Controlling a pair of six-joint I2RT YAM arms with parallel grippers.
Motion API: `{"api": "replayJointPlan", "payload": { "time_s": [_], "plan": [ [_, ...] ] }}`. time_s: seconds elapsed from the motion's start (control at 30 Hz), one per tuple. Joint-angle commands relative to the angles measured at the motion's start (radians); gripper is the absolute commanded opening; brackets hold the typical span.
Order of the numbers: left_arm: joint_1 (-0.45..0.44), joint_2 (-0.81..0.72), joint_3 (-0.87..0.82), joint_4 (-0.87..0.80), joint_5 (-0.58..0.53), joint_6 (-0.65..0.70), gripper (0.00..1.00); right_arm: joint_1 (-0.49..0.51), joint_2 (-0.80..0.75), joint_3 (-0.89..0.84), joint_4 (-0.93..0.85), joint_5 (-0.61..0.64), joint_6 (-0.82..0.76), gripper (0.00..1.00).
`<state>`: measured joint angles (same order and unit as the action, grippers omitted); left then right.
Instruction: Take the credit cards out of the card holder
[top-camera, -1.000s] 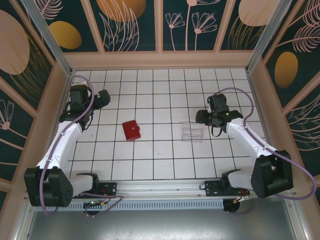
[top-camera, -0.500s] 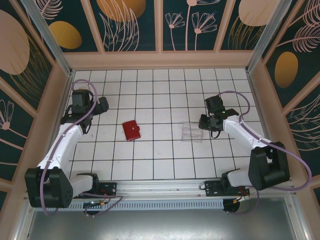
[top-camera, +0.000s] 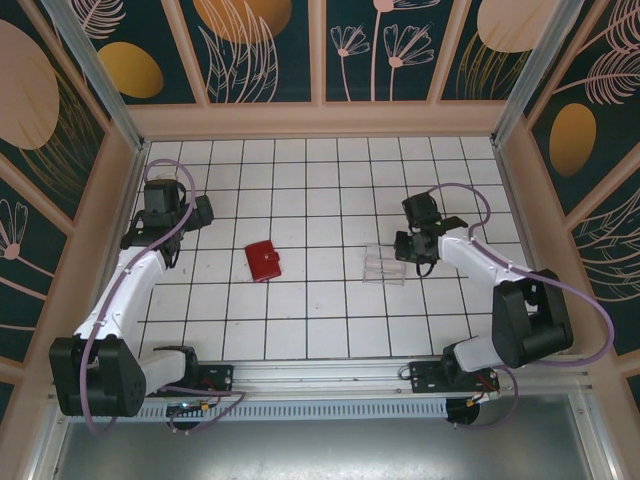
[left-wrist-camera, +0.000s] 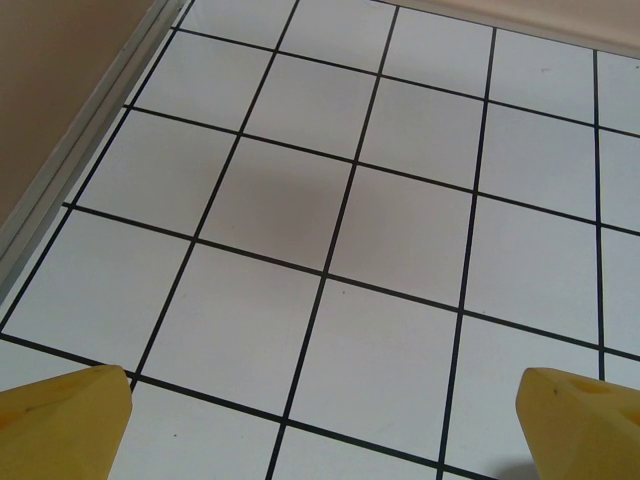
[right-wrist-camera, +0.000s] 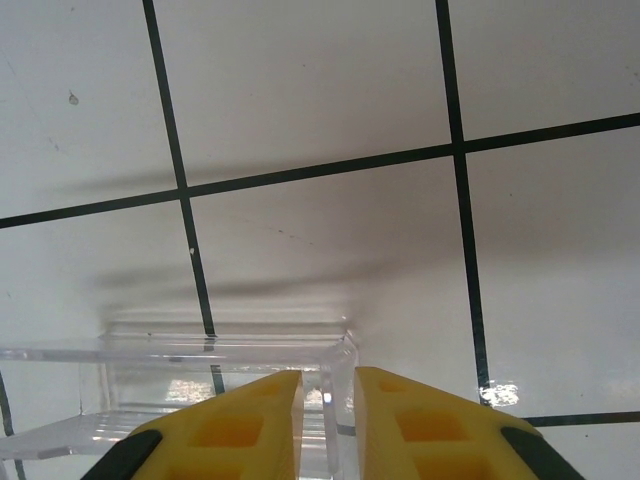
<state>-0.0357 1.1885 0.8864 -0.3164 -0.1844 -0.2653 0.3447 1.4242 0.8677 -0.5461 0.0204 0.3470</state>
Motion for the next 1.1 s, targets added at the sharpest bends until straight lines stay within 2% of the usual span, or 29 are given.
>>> {"api": "replayJointPlan", "payload": {
  "time_s": [0.0,0.27,0.47,0.63,0.87,1.07],
  "plan": [
    [-0.003,-0.004,-0.004,-0.010,-0.010,0.018,0.99,0.016,0.017,0.010,0.018,0.029,0.009,0.19],
    [-0.003,-0.006,-0.010,-0.003,0.000,0.023,0.98,0.062,0.047,0.058,0.010,0.055,0.042,0.11],
    [-0.003,-0.003,-0.013,-0.003,0.003,0.024,0.98,0.120,0.121,0.157,0.012,0.065,0.081,0.09],
    [-0.003,0.005,-0.013,-0.001,0.031,0.027,0.98,0.168,0.232,0.294,0.014,0.078,0.104,0.07],
    [-0.003,0.028,-0.013,-0.006,0.054,0.032,0.99,0.218,0.449,0.571,-0.054,0.110,0.082,0.06],
    [-0.003,0.046,-0.012,-0.007,0.070,0.035,0.98,0.226,0.584,0.754,-0.133,0.111,0.048,0.05]
  ]
}}
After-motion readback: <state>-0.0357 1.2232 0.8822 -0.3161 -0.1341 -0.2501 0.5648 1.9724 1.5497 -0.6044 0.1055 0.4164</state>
